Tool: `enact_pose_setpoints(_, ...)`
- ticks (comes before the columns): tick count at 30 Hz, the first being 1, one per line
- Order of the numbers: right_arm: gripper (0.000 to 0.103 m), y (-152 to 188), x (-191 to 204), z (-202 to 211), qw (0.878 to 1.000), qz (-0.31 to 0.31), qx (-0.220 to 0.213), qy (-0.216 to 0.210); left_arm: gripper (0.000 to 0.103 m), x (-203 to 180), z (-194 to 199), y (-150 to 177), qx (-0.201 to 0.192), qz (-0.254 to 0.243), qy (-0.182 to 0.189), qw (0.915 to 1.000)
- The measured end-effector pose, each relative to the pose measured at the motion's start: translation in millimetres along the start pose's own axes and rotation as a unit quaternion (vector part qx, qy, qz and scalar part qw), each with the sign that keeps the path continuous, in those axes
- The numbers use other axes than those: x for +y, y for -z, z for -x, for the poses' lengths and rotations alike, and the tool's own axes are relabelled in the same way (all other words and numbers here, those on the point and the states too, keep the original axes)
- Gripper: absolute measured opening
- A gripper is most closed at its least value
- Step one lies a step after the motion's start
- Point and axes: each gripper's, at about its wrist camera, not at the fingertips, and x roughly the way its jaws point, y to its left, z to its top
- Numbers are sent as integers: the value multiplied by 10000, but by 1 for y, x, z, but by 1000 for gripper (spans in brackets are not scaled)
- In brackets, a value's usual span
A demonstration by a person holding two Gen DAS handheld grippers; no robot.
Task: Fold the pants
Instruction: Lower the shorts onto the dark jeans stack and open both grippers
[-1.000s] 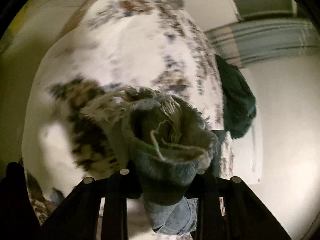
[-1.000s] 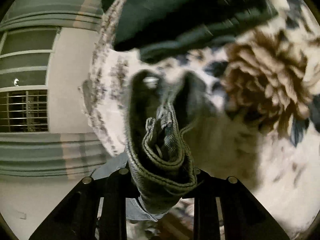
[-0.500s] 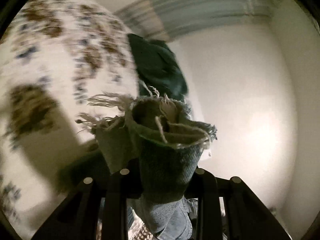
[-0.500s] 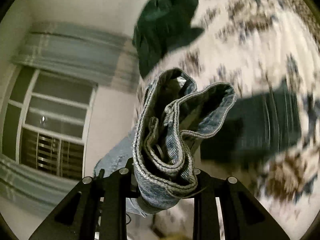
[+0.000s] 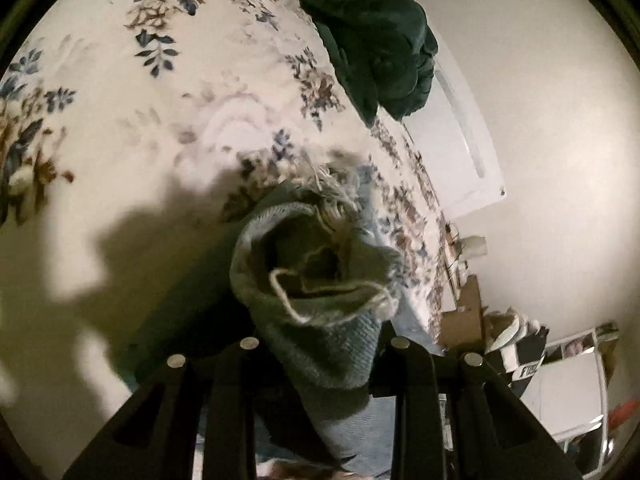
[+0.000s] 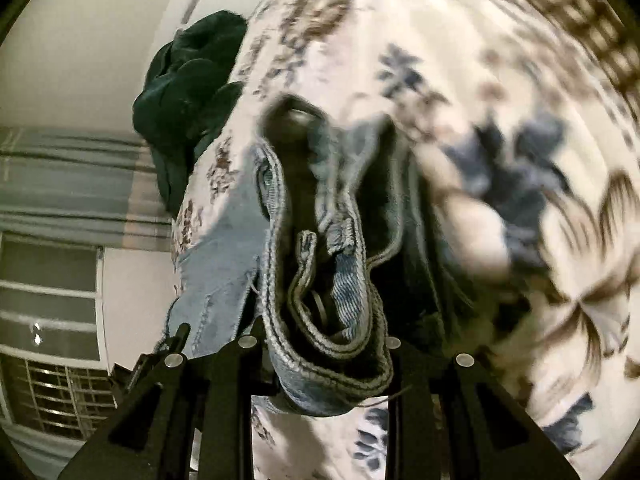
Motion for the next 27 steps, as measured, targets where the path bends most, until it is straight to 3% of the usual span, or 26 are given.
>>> enact_pose_setpoints(4, 28, 10, -4, 0, 9998, -148, -116, -60, 25, 4, 12, 6, 73, -165, -4, 9998)
enact_pose_setpoints(10, 35, 3, 4, -10, 9995, 78, 54, 311, 28, 9, 19, 2, 363, -223, -125, 9990)
enact_pose_setpoints(13, 52, 0, 15, -4, 9977, 258, 123, 622, 35, -2, 24, -3, 638, -326, -361, 9968)
enact_pose_setpoints(15, 69, 3, 31, 4, 9922, 593, 57, 1096, 64, -22, 33, -5, 689, -921, -949, 9888)
enact_pose_setpoints(16, 86, 8, 40, 9, 9884, 779, 11, 1301, 89, -32, 39, -4, 651, -1226, -1198, 9830)
enact_pose_setpoints(17, 97, 13, 52, 16, 9809, 1066, -79, 1624, 96, -40, 45, -2, 617, -1492, -1371, 9773)
enact_pose_setpoints(19, 99, 23, 71, 28, 9666, 1500, -242, 2066, 96, -58, 55, 2, 605, -2017, -1683, 9630)
enact_pose_setpoints(22, 103, 54, 107, 48, 9296, 2219, -617, 2876, 96, -90, 69, 11, 760, -2775, -2106, 9343)
enact_pose_setpoints(27, 103, 96, 159, 92, 8993, 2608, -1167, 3312, 96, -128, 106, 21, 786, -3313, -2112, 9162)
